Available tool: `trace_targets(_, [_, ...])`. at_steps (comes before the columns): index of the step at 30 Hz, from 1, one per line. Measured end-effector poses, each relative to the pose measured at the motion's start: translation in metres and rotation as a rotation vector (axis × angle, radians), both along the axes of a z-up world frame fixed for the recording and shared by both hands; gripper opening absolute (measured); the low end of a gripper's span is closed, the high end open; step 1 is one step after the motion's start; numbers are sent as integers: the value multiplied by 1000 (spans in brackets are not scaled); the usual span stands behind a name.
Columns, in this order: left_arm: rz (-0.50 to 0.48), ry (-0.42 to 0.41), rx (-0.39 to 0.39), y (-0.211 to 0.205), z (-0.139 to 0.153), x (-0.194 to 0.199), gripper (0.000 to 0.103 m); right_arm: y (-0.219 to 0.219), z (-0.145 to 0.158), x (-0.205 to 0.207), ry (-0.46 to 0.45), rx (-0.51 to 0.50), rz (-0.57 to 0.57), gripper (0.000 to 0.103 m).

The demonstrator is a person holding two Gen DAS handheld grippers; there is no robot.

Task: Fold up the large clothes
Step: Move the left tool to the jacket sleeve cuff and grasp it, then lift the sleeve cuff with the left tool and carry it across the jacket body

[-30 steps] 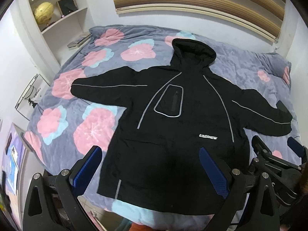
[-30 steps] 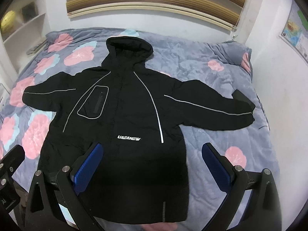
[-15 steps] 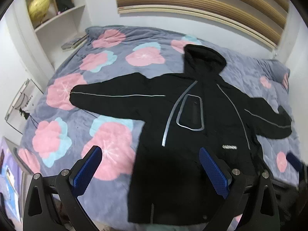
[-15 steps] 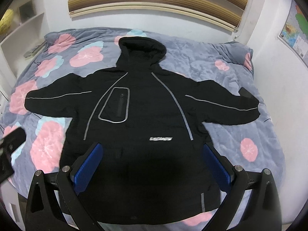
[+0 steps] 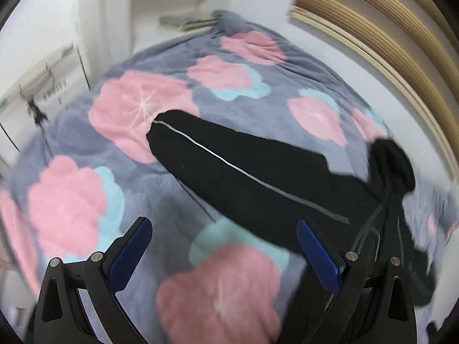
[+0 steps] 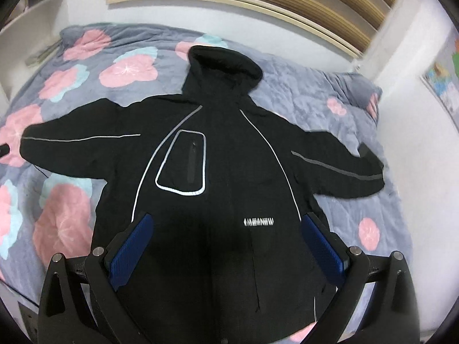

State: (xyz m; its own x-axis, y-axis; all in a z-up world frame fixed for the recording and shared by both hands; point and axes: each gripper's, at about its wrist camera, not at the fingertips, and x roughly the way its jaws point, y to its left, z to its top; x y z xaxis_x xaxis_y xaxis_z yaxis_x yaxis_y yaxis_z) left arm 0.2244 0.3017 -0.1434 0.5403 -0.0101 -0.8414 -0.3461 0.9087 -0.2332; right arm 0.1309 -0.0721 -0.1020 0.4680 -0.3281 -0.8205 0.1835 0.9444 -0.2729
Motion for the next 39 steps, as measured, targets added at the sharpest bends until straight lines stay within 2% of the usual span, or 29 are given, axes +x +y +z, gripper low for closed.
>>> trace_targets(6, [136, 2, -194, 90, -68, 56, 101, 30, -32, 52, 80, 45, 92, 102])
trace_targets(11, [228, 27, -324, 141, -121, 96, 101, 50, -63, 75, 162, 44, 150, 101])
trace_targets(13, [250, 54, -325, 149, -140, 110, 101, 54, -74, 84, 192, 57, 157, 101])
trace_targets(15, [266, 98, -276, 152, -154, 121, 101, 58, -82, 91, 207, 67, 165, 101])
trace_targets(17, [284, 136, -259, 153, -171, 130, 101, 62, -88, 94, 222, 62, 176, 101])
trace_targets(21, [298, 146, -258, 156, -191, 142, 100, 63, -97, 99, 248, 66, 186, 101])
trace_targets(22, [289, 139, -245, 155, -190, 143, 94, 63, -99, 99, 254, 68, 185, 101])
trace_targets(24, [238, 112, -225, 147, -184, 146, 51, 62, -101, 100, 258, 68, 184, 101])
trace_targets(25, [211, 105, -203, 142, -178, 147, 45, 61, -102, 100, 259, 67, 183, 101])
trace_targets(26, [174, 77, -182, 136, -169, 148, 21, 60, -103, 100, 261, 68, 181, 101])
trace_targets(30, [75, 8, -82, 112, -126, 146, 18, 58, -104, 99, 261, 79, 178, 101])
trace_targets(35, [-68, -112, -54, 69, -62, 126, 17, 54, -100, 92, 242, 96, 185, 101])
trace_targets(39, [-250, -194, -44, -5, -16, 110, 17, 47, -94, 84, 218, 110, 182, 101])
